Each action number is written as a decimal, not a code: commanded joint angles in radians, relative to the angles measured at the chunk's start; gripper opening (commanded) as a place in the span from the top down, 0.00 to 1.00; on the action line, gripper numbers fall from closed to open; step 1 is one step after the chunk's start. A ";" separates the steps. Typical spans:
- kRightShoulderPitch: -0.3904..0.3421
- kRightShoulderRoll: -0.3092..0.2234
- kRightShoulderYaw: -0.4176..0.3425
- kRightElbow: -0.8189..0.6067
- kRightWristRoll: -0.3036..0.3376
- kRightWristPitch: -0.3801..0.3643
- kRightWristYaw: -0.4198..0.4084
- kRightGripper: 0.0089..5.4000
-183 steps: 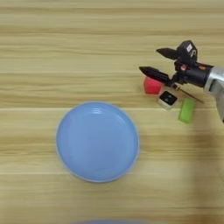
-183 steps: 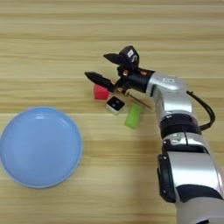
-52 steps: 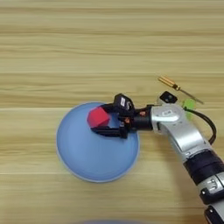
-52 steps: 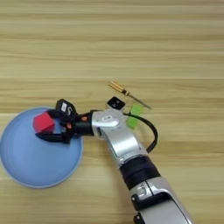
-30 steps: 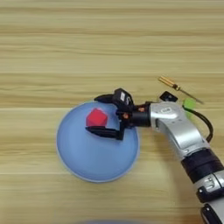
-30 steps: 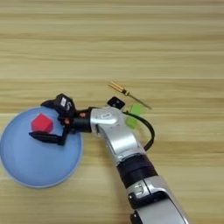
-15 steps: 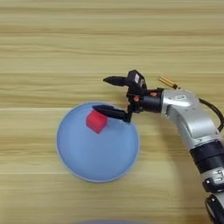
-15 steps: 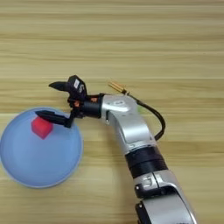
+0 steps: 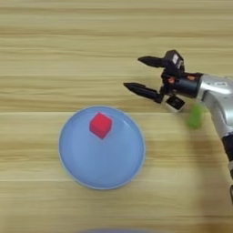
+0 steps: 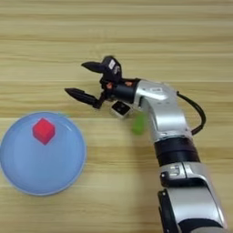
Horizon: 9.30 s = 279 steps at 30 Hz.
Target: Move the objects on the table
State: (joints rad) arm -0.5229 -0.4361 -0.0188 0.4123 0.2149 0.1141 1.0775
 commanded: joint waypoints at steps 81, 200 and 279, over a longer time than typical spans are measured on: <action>-0.043 -0.062 0.022 0.141 -0.121 -0.153 0.052 0.54; -0.078 -0.287 -0.014 0.388 -0.187 -0.272 0.017 0.00; -0.100 -0.265 0.062 0.721 -0.246 -0.370 0.066 0.16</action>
State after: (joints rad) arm -0.6035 -0.6743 0.0507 1.1621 -0.0294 -0.2836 1.1442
